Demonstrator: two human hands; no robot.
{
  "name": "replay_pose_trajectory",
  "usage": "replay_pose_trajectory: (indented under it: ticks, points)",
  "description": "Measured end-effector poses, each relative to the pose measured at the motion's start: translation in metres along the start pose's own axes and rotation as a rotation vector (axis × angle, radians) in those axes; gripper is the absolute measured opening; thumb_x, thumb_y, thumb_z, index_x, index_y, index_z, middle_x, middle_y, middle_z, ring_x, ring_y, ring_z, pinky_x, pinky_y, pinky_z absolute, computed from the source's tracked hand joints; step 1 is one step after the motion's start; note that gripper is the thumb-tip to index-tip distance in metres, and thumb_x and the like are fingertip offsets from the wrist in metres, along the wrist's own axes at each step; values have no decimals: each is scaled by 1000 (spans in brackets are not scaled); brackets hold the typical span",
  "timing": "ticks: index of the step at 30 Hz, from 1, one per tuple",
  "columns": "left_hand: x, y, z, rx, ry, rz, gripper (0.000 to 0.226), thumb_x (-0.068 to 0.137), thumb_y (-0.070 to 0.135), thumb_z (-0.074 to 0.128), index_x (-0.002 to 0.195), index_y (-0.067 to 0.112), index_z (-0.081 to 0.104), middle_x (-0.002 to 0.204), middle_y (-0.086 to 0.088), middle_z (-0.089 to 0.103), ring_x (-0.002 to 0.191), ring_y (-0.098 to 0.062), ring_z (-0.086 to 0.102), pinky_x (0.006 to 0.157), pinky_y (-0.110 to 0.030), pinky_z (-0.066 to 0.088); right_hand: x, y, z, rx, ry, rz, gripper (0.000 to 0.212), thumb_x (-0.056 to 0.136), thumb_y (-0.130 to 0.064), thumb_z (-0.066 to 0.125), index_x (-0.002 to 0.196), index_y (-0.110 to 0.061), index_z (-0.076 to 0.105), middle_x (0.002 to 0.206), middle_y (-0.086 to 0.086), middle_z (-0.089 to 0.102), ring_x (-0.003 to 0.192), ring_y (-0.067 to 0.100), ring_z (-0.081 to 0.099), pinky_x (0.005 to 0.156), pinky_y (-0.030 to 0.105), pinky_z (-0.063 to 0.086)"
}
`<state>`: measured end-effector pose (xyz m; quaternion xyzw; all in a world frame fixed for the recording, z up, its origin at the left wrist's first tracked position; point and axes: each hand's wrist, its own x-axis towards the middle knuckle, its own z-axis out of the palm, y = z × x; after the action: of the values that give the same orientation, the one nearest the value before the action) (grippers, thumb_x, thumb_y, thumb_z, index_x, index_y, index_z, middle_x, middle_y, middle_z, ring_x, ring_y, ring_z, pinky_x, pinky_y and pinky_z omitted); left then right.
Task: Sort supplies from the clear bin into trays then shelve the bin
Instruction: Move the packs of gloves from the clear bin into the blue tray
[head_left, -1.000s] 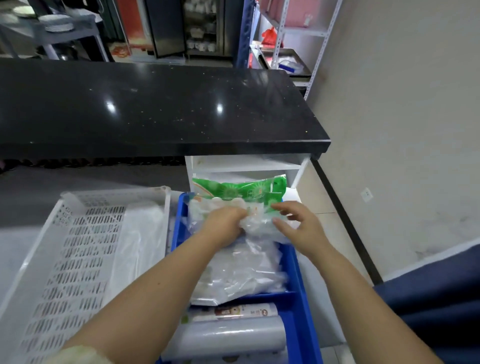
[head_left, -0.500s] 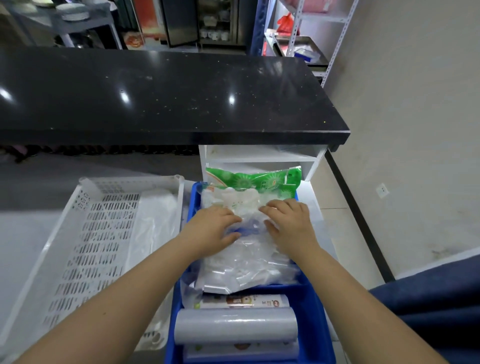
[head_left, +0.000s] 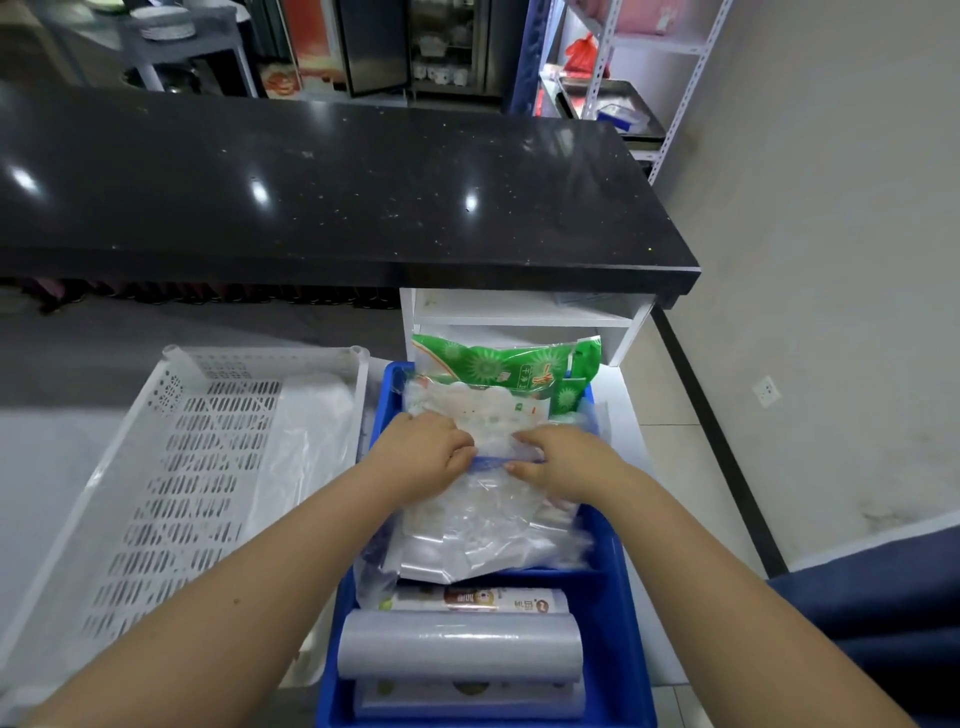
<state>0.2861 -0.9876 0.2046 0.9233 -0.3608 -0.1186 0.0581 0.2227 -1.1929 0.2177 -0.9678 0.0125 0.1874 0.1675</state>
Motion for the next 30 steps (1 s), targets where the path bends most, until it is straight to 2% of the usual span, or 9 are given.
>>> replay_pose_trajectory:
  ticks: [1, 4, 7, 9, 15, 20, 25, 30]
  points:
    - [-2, 0, -4, 4, 36, -11, 38, 97, 41, 30, 111, 29, 64, 108, 4, 62, 103, -20, 54, 81, -38, 37, -4, 0, -6, 1, 59, -34, 51, 86, -54, 56, 132, -31, 51, 138, -4, 54, 123, 20, 49, 99, 36, 40]
    - [-7, 1, -18, 12, 162, -57, 39, 97, 45, 34, 125, 31, 58, 124, 6, 59, 117, -20, 48, 95, -43, 37, -14, -3, -22, 29, 323, -168, 41, 87, -41, 62, 126, -29, 57, 129, -4, 61, 119, 21, 51, 99, 38, 40]
    - [-12, 1, -31, 51, 265, -127, 37, 95, 45, 41, 126, 30, 56, 126, 5, 59, 119, -21, 47, 94, -40, 36, -16, -16, -32, 20, 538, -249, 32, 86, -31, 65, 115, -19, 66, 114, 1, 68, 107, 25, 57, 93, 39, 43]
    - [-17, 2, -37, 63, 315, -198, 35, 94, 40, 45, 125, 29, 57, 126, 5, 59, 118, -22, 48, 94, -39, 35, -11, -28, -37, -9, 587, -292, 30, 84, -32, 66, 110, -17, 69, 108, 1, 70, 102, 26, 59, 89, 41, 45]
    - [-53, -1, -48, 37, 473, -427, 31, 87, 29, 54, 116, 22, 63, 111, -1, 64, 107, -26, 52, 91, -41, 33, 15, -83, -36, -46, 529, -466, 30, 80, -26, 68, 109, -16, 70, 102, 5, 70, 96, 32, 58, 83, 43, 45]
    - [-125, -33, -51, 20, 489, -627, 36, 88, 34, 54, 122, 27, 59, 119, 3, 61, 115, -24, 50, 98, -41, 30, 20, -154, -15, -33, 469, -624, 30, 81, -25, 69, 110, -16, 69, 104, 5, 68, 100, 31, 56, 88, 41, 40]
    - [-239, -79, -48, 23, 546, -866, 38, 87, 35, 56, 124, 29, 57, 124, 3, 60, 118, -24, 48, 98, -41, 30, 1, -265, 15, -83, 379, -870, 34, 84, -31, 66, 117, -21, 64, 114, 0, 66, 109, 27, 54, 93, 42, 40]
    - [-381, -127, -36, 8, 604, -1106, 38, 89, 37, 53, 126, 30, 55, 128, 4, 58, 120, -23, 46, 100, -43, 31, -34, -403, 64, -91, 347, -1083, 34, 82, -29, 69, 115, -20, 65, 114, 2, 67, 107, 29, 56, 89, 44, 43]
